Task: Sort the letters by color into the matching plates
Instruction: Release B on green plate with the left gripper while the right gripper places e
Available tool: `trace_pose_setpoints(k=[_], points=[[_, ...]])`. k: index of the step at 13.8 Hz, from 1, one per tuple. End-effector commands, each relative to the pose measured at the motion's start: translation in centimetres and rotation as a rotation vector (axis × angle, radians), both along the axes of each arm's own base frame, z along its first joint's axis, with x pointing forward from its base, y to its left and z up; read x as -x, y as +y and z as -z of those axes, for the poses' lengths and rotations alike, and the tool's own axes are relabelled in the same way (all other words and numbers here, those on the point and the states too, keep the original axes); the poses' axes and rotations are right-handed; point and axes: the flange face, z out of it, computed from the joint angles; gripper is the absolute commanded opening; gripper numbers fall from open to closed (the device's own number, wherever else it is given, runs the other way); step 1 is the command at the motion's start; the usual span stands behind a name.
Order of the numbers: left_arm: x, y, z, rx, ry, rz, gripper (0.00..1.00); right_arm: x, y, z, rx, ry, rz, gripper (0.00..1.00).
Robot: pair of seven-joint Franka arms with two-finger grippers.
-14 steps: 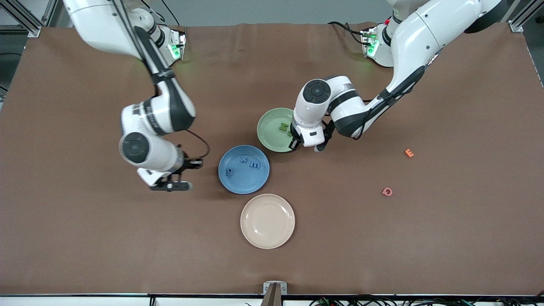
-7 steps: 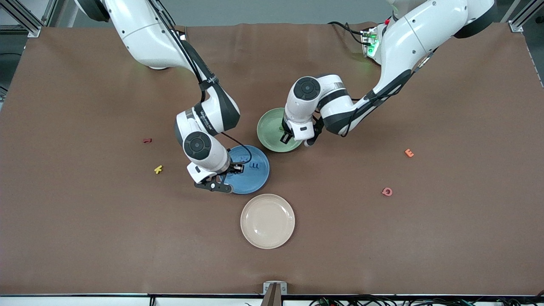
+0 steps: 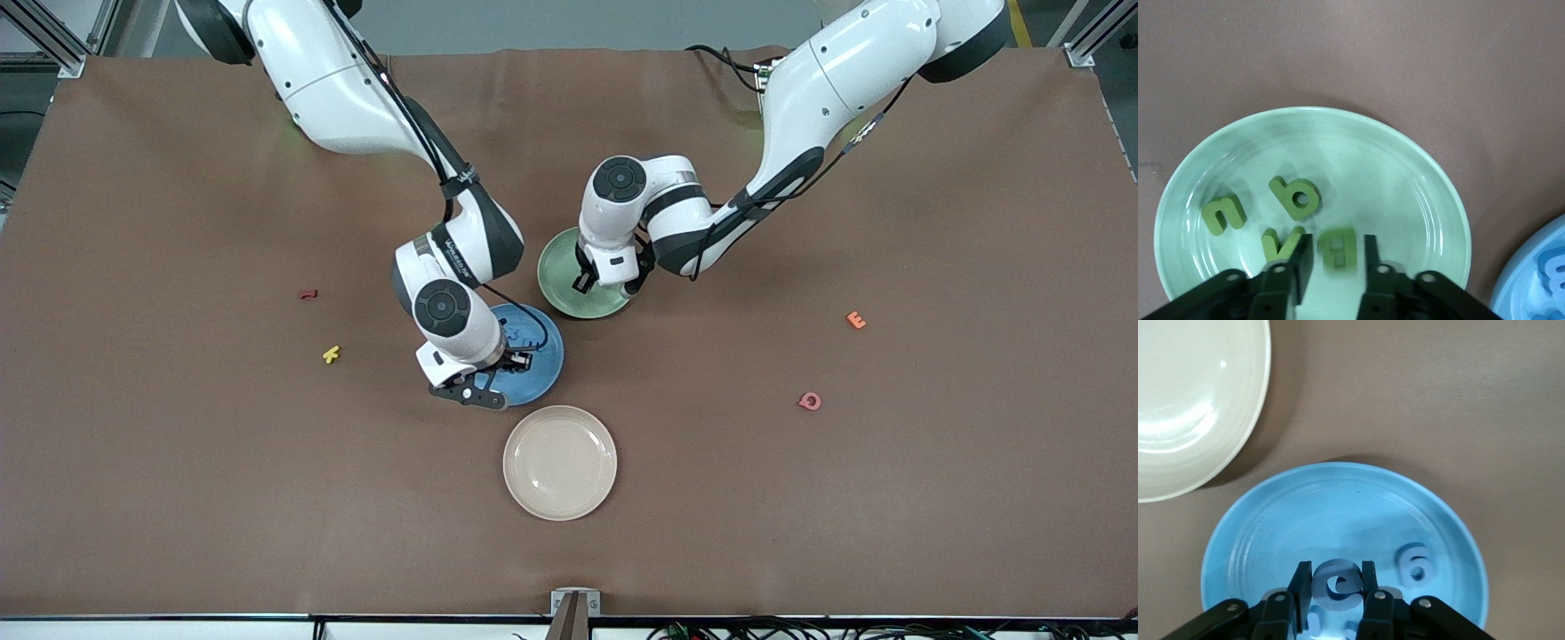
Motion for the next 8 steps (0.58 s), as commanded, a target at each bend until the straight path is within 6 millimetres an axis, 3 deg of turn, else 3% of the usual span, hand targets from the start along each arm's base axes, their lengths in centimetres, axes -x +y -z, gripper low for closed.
trace_pose_setpoints(k=[1,3,5,6,7,8], points=[[-1.0,0.5,-0.8,0.011,-0.021,-0.029,0.99,-1.2,0.6,1.0,-0.011,-0.009,0.020,0.10],[-1.7,0.8,-1.8,0.006,-0.067,0.017,0.99,-1.4,0.7,1.7,-0.018,-0.028,0.021,0.10],[-4.0,2.7,-3.2,-0.010,-0.111,0.052,0.99,-1.3,0.7,1.9,-0.016,-0.026,0.017,0.12],[-5.0,3.4,-4.1,-0.012,-0.135,0.079,0.99,-1.3,0.8,1.7,-0.017,-0.027,0.015,0.21],[-6.1,4.4,-5.2,-0.017,-0.163,0.113,0.98,-1.4,0.7,1.4,-0.018,-0.025,0.016,0.44],[-7.3,5.5,-6.0,-0.021,-0.185,0.147,0.98,-1.4,0.7,1.0,-0.021,-0.025,0.016,0.73]])
